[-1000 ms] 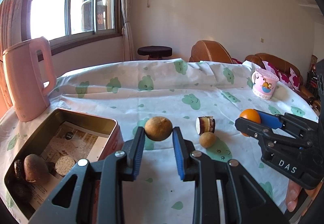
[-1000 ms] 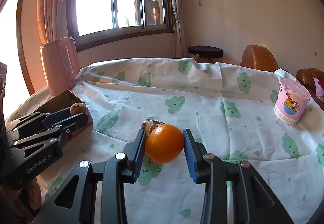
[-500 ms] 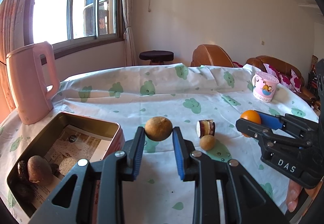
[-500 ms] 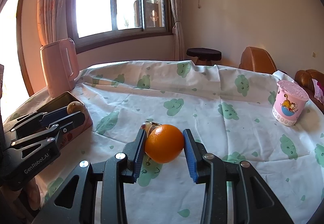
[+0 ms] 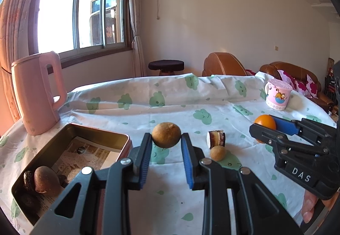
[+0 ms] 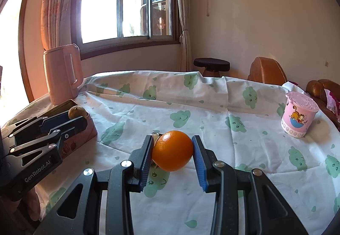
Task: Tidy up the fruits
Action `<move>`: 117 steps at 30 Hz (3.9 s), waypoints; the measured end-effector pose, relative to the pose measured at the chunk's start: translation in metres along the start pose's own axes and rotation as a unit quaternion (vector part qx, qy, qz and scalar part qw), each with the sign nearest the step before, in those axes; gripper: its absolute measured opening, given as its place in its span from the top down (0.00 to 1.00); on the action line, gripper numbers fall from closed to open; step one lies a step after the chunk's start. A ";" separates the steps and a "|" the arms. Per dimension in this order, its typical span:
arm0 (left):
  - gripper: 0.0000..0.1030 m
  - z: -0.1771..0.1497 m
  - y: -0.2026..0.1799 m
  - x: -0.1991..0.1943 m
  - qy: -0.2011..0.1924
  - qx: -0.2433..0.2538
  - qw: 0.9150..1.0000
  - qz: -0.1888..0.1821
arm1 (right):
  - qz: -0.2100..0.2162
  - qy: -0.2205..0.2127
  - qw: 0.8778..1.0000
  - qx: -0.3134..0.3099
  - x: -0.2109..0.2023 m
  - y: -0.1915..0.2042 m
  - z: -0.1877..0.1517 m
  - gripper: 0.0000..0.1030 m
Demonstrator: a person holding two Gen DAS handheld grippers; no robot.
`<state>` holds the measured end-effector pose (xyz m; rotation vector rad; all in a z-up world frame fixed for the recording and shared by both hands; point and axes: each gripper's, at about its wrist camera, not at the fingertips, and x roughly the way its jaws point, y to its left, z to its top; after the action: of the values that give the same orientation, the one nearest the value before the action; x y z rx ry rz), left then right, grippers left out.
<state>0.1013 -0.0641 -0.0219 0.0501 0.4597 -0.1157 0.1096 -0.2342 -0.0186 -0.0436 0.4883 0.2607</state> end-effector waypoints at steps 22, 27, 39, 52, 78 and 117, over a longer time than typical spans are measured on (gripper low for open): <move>0.72 -0.005 0.027 -0.040 -0.028 -0.011 0.999 0.032 | 0.063 0.018 0.997 -0.028 0.007 0.059 0.004 0.62; 0.72 -0.001 0.047 -0.053 -0.038 -0.018 0.998 0.051 | 0.086 0.019 0.995 -0.035 0.010 0.078 0.013 0.62; 0.72 -0.005 0.102 -0.067 -0.029 -0.055 0.994 0.092 | 0.125 0.014 0.990 -0.069 0.010 0.128 0.033 0.62; 0.72 -0.026 0.165 -0.075 -0.004 -0.103 0.987 0.124 | 0.152 0.019 0.983 -0.097 0.018 0.173 0.036 0.62; 0.72 -0.043 0.166 -0.064 0.030 -0.110 0.987 0.111 | 0.173 0.059 0.974 -0.134 0.040 0.219 0.017 0.62; 0.29 -0.048 0.174 -0.066 0.037 -0.122 0.984 0.126 | 0.184 0.067 0.966 -0.171 0.044 0.239 0.003 0.52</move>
<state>0.0426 0.1185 -0.0312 -0.1291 0.5346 0.1927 0.0869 0.0071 -0.0321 -0.3117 0.5809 0.7097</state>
